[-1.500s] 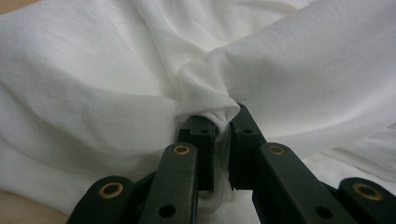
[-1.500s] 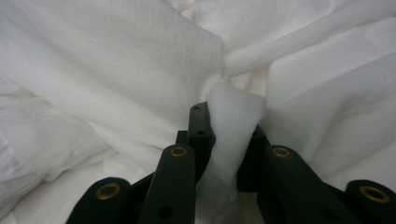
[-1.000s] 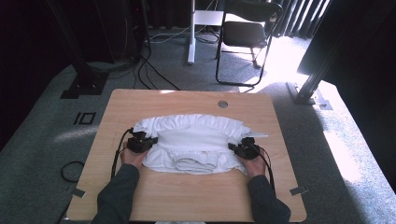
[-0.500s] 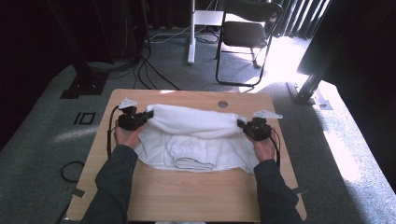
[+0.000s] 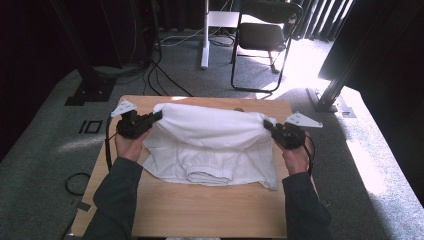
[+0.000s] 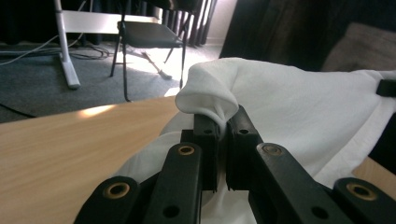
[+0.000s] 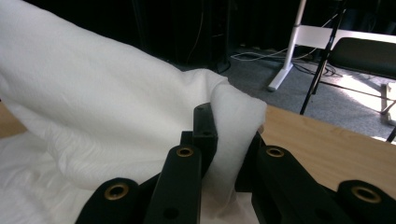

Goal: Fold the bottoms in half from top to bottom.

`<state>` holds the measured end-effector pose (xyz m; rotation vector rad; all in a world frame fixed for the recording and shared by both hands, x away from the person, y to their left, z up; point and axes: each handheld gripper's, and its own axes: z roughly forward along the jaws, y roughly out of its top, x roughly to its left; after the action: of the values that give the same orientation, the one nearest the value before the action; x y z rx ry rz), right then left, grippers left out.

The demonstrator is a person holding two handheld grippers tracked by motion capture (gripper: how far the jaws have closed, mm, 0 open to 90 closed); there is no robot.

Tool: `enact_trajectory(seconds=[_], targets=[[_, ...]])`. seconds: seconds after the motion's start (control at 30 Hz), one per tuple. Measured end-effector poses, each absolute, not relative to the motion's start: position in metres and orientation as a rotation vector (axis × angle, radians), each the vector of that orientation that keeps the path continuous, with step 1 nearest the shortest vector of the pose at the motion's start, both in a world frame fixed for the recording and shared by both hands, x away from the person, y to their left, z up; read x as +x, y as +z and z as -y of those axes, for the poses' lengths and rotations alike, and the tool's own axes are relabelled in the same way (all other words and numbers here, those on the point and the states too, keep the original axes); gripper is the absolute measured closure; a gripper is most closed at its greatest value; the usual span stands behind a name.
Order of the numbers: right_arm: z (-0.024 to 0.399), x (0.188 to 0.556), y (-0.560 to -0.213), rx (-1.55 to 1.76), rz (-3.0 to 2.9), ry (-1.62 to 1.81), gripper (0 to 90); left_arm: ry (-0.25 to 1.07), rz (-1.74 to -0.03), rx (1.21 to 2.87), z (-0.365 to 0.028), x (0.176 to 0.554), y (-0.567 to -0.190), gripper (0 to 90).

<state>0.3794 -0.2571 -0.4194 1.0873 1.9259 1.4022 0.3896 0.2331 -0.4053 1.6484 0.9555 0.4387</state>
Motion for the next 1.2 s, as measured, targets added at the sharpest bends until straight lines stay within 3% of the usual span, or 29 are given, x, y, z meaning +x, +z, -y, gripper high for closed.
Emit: enact_trajectory(seconds=[0.33, 0.4, 0.47, 0.57, 0.73, 0.9, 1.03, 1.2], targets=[[0.262, 0.334, -0.483, 1.157, -2.015, 1.444, 80.2, 0.271, -1.055, 1.705, -0.24, 0.352, -0.479, 80.7], [0.264, 0.325, -0.492, 1.169, -2.031, 1.443, 70.6, 0.247, -1.059, 1.727, -0.242, 0.345, -0.488, 68.4], [0.266, 0.32, -0.494, 1.176, -2.035, 1.432, 52.8, 0.276, -1.065, 1.731, -0.244, 0.34, -0.485, 56.9], [0.27, 0.315, -0.48, 1.176, -1.978, 1.438, 40.4, 0.296, -1.046, 1.689, -0.246, 0.339, -0.467, 54.1], [0.253, 0.324, -0.45, 1.151, -1.944, 1.424, 44.9, 0.323, -1.007, 1.731, -0.221, 0.353, -0.44, 54.8], [0.217, 0.35, -0.447, 1.193, -1.976, 1.345, 47.0, 0.277, -0.996, 1.758, -0.18, 0.367, -0.431, 58.3], [0.193, 0.366, -0.458, 1.211, -2.014, 1.323, 46.8, 0.279, -0.957, 1.849, -0.148, 0.37, -0.447, 58.3], [0.179, 0.369, -0.486, 1.244, -2.076, 1.29, 46.8, 0.238, -0.998, 1.929, -0.135, 0.371, -0.485, 58.5]])
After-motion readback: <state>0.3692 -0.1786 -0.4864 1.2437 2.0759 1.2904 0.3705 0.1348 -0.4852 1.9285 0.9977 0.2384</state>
